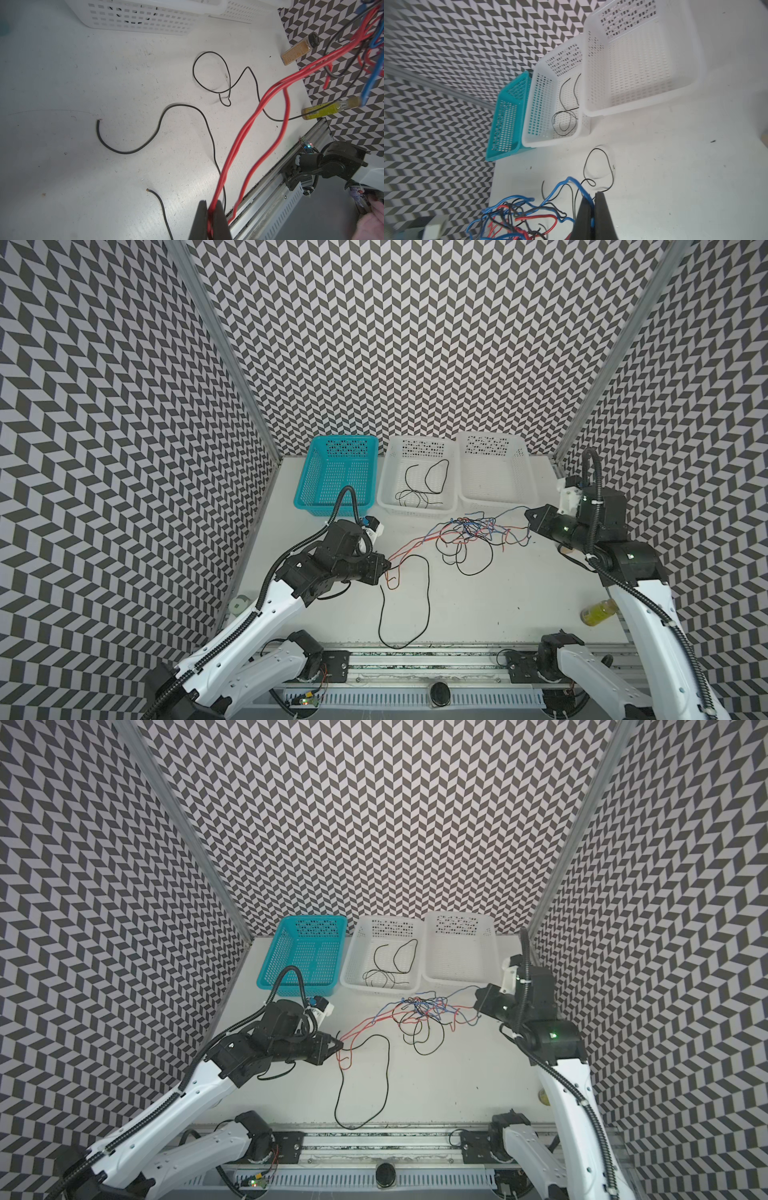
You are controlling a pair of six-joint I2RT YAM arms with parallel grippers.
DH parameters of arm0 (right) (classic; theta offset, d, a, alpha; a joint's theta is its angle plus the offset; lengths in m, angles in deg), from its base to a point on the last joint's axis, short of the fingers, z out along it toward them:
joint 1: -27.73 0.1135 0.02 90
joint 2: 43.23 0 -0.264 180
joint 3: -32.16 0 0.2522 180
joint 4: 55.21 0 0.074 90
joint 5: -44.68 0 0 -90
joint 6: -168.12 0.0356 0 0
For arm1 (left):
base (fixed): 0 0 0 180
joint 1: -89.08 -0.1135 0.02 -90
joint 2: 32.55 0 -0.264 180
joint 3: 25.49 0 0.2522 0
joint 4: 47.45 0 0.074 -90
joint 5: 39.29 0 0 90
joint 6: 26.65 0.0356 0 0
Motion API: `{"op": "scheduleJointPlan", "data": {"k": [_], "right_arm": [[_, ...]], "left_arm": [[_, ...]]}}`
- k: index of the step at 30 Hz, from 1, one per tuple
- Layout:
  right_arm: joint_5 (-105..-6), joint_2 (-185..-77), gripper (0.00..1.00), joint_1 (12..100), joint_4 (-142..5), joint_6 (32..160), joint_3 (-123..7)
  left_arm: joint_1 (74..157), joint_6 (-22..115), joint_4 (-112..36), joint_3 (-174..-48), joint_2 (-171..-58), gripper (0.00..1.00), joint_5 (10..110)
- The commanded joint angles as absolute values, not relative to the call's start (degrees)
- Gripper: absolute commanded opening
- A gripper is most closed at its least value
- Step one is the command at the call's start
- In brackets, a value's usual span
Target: Untangle the cables
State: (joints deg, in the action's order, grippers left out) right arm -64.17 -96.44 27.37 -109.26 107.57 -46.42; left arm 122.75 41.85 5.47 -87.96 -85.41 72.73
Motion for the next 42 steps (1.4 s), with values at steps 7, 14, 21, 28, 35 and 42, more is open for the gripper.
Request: {"op": "scheduleJointPlan", "data": {"k": [7, 14, 21, 28, 35, 42], "right_arm": [[-79.53, -98.55, 0.00, 29.34, -96.15, 108.26, -41.21], [-78.33, -98.49, 0.00, 36.37, -95.87, 105.95, -41.85], [-78.27, -99.44, 0.00, 45.58, -93.05, 102.76, -42.18], [-84.03, -98.21, 0.00, 51.36, -87.09, 100.24, -41.41], [-88.10, -97.72, 0.00, 52.66, -83.46, 99.83, -39.96], [-93.34, -98.94, 0.00, 53.11, -82.39, 99.40, -39.28]], "left_arm": [[121.33, 43.02, 8.94, -88.54, -78.57, 0.45, 74.46], [121.46, 44.30, 3.51, -88.07, -74.89, 0.66, 82.35], [122.90, 34.91, -7.41, -87.26, -80.33, 0.77, 86.41], [127.24, 28.98, -16.45, -85.97, -84.91, 0.95, 84.06], [129.52, 32.21, -14.77, -87.33, -89.42, 0.82, 83.75], [129.64, 34.13, -10.26, -89.19, -91.53, 0.53, 78.93]]}}
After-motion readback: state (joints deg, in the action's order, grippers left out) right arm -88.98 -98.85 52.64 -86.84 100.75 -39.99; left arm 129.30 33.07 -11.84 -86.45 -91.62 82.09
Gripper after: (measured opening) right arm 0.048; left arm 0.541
